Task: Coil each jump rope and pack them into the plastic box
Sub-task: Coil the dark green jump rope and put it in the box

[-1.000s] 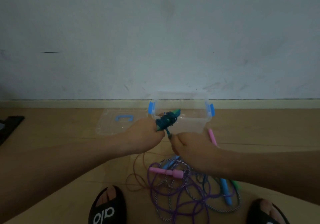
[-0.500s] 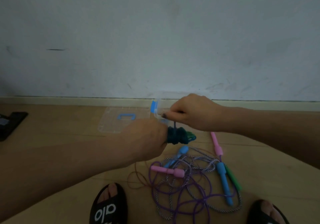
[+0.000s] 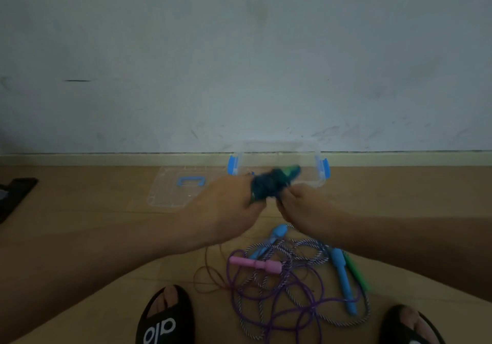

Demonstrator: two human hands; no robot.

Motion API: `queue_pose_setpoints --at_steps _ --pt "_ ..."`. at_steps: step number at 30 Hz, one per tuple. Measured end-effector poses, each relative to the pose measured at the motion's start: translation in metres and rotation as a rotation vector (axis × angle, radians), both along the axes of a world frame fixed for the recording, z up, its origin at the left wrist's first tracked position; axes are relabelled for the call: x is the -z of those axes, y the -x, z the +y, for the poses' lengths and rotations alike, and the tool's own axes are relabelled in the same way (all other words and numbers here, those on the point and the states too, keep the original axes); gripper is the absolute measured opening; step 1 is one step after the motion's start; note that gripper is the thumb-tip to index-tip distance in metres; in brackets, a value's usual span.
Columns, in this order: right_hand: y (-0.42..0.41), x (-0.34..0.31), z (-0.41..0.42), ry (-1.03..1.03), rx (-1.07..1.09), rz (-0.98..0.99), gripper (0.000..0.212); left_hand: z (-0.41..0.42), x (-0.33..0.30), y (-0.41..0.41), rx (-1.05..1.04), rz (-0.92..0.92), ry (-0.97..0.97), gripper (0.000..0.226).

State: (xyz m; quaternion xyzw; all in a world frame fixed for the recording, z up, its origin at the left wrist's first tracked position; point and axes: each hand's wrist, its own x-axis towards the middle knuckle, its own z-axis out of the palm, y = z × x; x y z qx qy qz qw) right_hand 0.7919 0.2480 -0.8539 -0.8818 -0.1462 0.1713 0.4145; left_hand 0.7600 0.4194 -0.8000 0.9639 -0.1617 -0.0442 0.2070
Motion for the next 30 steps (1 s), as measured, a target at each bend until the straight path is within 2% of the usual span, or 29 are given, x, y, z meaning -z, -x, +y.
queue_pose_setpoints --at_steps 2,4,7,10,14,17,21,24,27,30 --pt "0.008 -0.003 -0.002 -0.013 0.053 -0.1 0.055 0.009 0.006 -0.014 -0.164 0.016 -0.021 0.027" --pt "0.019 -0.009 -0.002 0.072 -0.032 -0.169 0.053 0.02 0.014 -0.021 -0.208 0.046 -0.065 0.026" --pt "0.03 -0.022 0.002 0.223 -0.25 -0.302 0.049 0.03 0.036 -0.017 -0.125 0.183 -0.185 0.023" --pt "0.028 -0.037 0.01 0.29 -0.449 -0.403 0.046 0.027 0.049 -0.01 -0.038 0.29 -0.307 0.024" --pt "0.004 -0.058 0.012 0.285 -0.407 -0.405 0.045 0.025 0.039 -0.011 -0.053 0.285 -0.352 0.027" --pt "-0.009 -0.069 0.013 0.241 -0.388 -0.354 0.041 0.03 0.03 -0.016 -0.094 0.25 -0.334 0.025" --pt "0.003 -0.06 0.017 0.291 -0.389 -0.236 0.041 0.045 0.029 -0.028 -0.139 0.286 -0.298 0.023" --pt "0.015 -0.047 0.018 0.289 -0.34 -0.026 0.037 0.055 0.04 -0.03 -0.191 0.306 -0.29 0.027" --pt "0.018 -0.037 0.02 0.211 -0.31 0.202 0.034 0.069 0.05 -0.033 -0.255 0.253 -0.296 0.015" --pt "0.013 -0.035 0.018 0.141 -0.27 0.207 0.033 0.081 0.053 -0.037 -0.317 0.221 -0.263 0.017"
